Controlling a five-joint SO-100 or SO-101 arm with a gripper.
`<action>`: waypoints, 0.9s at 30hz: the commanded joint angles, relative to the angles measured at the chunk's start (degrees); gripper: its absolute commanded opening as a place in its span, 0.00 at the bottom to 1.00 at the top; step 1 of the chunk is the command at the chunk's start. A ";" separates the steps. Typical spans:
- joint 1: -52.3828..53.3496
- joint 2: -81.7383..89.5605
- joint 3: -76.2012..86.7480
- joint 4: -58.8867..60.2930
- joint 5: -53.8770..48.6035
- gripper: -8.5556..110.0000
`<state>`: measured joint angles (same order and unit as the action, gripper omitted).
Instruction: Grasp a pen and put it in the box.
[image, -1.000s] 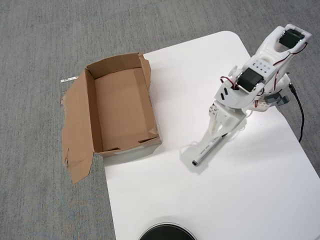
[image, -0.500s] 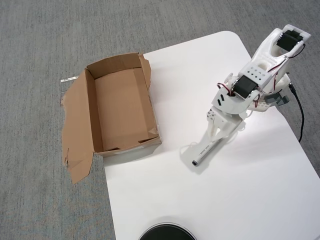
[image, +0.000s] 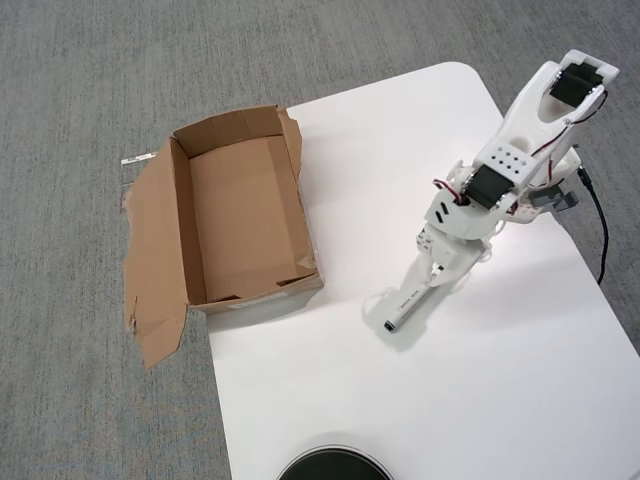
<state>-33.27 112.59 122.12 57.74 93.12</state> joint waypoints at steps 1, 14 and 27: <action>-0.40 -0.44 0.48 0.18 0.48 0.08; -0.92 -0.97 5.23 -0.62 0.57 0.28; -3.82 -6.86 4.61 -0.62 0.57 0.30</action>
<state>-35.90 108.90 127.75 57.66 93.30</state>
